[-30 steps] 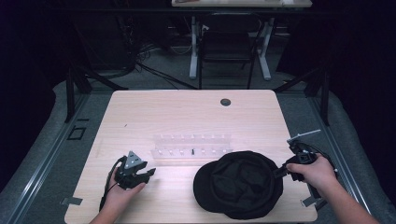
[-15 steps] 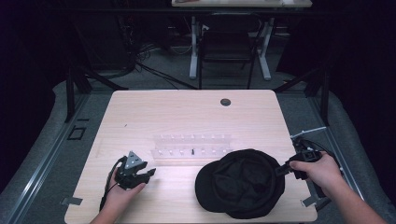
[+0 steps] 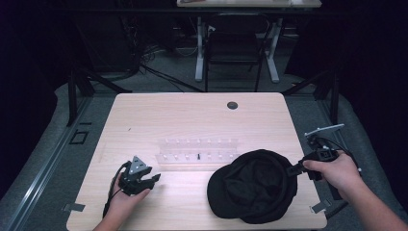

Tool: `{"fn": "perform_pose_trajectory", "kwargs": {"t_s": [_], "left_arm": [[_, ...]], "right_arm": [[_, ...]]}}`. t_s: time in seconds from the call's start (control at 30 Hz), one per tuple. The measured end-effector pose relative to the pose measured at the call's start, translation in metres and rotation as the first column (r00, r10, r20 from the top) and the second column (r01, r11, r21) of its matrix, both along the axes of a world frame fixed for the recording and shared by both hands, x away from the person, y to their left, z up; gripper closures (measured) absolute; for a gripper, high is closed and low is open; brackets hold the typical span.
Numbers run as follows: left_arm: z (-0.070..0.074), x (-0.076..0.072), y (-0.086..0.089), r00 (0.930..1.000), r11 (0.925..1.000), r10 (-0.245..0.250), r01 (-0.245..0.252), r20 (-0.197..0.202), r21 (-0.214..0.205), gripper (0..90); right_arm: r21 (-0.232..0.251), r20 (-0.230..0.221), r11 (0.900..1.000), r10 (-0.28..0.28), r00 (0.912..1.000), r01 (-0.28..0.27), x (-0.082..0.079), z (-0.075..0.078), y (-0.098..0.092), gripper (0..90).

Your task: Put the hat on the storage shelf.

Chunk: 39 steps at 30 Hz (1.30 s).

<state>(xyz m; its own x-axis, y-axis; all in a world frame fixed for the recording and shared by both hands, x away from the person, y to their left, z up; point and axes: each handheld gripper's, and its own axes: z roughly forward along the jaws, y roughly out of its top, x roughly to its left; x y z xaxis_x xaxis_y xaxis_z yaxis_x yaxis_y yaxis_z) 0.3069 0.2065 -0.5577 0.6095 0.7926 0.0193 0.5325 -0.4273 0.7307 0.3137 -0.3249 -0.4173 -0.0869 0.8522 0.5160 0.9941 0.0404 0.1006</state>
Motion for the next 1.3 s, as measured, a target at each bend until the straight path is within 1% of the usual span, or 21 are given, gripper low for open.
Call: {"fn": "perform_pose_trajectory", "kwargs": {"t_s": [0.1, 0.13, 0.17, 0.2, 0.23, 0.27, 0.3, 0.37, 0.47, 0.53, 0.57, 0.6, 0.63, 0.73, 0.8, 0.87, 0.93, 1.1, 1.13, 1.17, 1.3], "left_arm": [[0.000, 0.000, 0.000, 1.0000, 1.0000, 0.000, 0.000, 0.001, 0.000, 54.1], [0.000, 0.000, 0.000, 1.0000, 1.0000, 0.001, -0.001, 0.000, 0.001, 54.1], [0.000, 0.000, 0.000, 0.9999, 1.0000, 0.007, -0.007, 0.011, -0.004, 54.1], [0.000, 0.000, 0.000, 0.9999, 1.0000, 0.007, -0.007, 0.011, -0.004, 54.1], [0.000, 0.000, 0.000, 1.0000, 1.0000, 0.003, -0.003, 0.007, -0.003, 54.1], [0.000, 0.000, 0.000, 1.0000, 1.0000, 0.004, -0.004, 0.006, -0.003, 54.1], [0.000, 0.000, 0.000, 1.0000, 1.0000, 0.004, -0.004, 0.007, -0.003, 54.1], [0.000, 0.000, 0.000, 1.0000, 1.0000, 0.002, -0.002, 0.003, 0.000, 54.1], [0.000, 0.000, 0.000, 1.0000, 1.0000, 0.002, -0.002, 0.004, -0.001, 54.1], [0.000, 0.000, 0.000, 1.0000, 1.0000, 0.005, -0.005, 0.008, -0.003, 54.1], [0.000, 0.000, 0.000, 1.0000, 1.0000, 0.006, -0.006, 0.006, -0.004, 54.1], [0.000, 0.000, 0.000, 1.0000, 1.0000, 0.007, -0.007, 0.006, -0.005, 54.1], [0.000, 0.000, 0.000, 1.0000, 1.0000, 0.007, -0.007, 0.007, -0.004, 54.0], [0.001, 0.000, 0.000, 1.0000, 1.0000, 0.005, -0.005, 0.003, -0.004, 54.1], [0.001, 0.000, 0.001, 1.0000, 1.0000, 0.005, -0.005, 0.004, -0.005, 54.0], [0.001, 0.000, 0.001, 1.0000, 1.0000, 0.006, -0.006, 0.004, -0.005, 54.1], [0.001, 0.000, 0.001, 1.0000, 1.0000, 0.005, -0.005, 0.006, -0.002, 54.1], [0.001, 0.000, 0.001, 1.0000, 1.0000, 0.005, -0.005, 0.005, -0.001, 54.1], [0.001, 0.000, 0.001, 1.0000, 1.0000, 0.005, -0.005, 0.005, 0.000, 54.1], [0.001, 0.000, 0.001, 1.0000, 1.0000, 0.006, -0.006, 0.005, 0.000, 54.1], [0.000, 0.000, 0.001, 1.0000, 1.0000, 0.002, -0.002, 0.005, 0.003, 54.0]], "right_arm": [[0.018, 0.003, 0.9997, -0.018, 0.9998, 0.018, 0.000, 0.003, 0.002, 88.3], [0.045, -0.002, 0.9987, -0.024, 0.9997, 0.024, 0.000, 0.006, 0.001, 88.3], [0.064, -0.004, 0.9976, -0.024, 0.9997, 0.025, -0.001, 0.007, 0.001, 88.3], [0.073, -0.009, 0.9971, -0.019, 0.9998, 0.020, -0.001, 0.008, 0.001, 88.3], [0.073, -0.009, 0.9971, -0.019, 0.9998, 0.020, -0.001, 0.008, 0.001, 88.3], [0.087, -0.026, 0.9961, -0.014, 0.9996, 0.016, -0.001, 0.010, 0.001, 88.3], [0.096, -0.024, 0.9951, -0.021, 0.9995, 0.023, -0.001, 0.011, 0.002, 88.3], [0.101, -0.022, 0.9948, -0.017, 0.9996, 0.019, -0.001, 0.012, 0.002, 88.3], [0.123, -0.026, 0.9923, -0.017, 0.9995, 0.020, -0.001, 0.015, 0.002, 88.3], [0.156, -0.033, 0.9874, -0.022, 0.9992, 0.027, -0.001, 0.018, 0.002, 88.3], [0.164, -0.021, 0.9863, -0.019, 0.9996, 0.022, 0.000, 0.019, 0.001, 88.2], [0.153, -0.023, 0.9880, -0.016, 0.9996, 0.019, 0.000, 0.021, 0.000, 88.2], [0.188, -0.029, 0.9817, -0.022, 0.9993, 0.027, -0.001, 0.021, 0.000, 88.2], [0.220, -0.032, 0.9747, -0.032, 0.9990, 0.039, -0.001, 0.022, -0.002, 88.2], [0.238, -0.033, 0.9706, -0.027, 0.9991, 0.034, -0.001, 0.022, -0.002, 88.2], [0.255, -0.030, 0.9657, -0.041, 0.9987, 0.047, -0.001, 0.022, -0.002, 88.2], [0.282, -0.025, 0.9581, -0.045, 0.9987, 0.050, -0.001, 0.023, -0.002, 88.2], [0.312, -0.011, 0.9493, -0.036, 0.9993, 0.038, -0.001, 0.026, -0.003, 88.3], [0.321, -0.008, 0.9461, -0.040, 0.9992, 0.040, -0.001, 0.027, -0.002, 88.2], [0.323, -0.003, 0.9455, -0.043, 0.9991, 0.042, -0.002, 0.028, -0.002, 88.2], [0.341, 0.017, 0.9397, -0.039, 0.9991, 0.031, -0.003, 0.037, -0.001, 88.3]]}}
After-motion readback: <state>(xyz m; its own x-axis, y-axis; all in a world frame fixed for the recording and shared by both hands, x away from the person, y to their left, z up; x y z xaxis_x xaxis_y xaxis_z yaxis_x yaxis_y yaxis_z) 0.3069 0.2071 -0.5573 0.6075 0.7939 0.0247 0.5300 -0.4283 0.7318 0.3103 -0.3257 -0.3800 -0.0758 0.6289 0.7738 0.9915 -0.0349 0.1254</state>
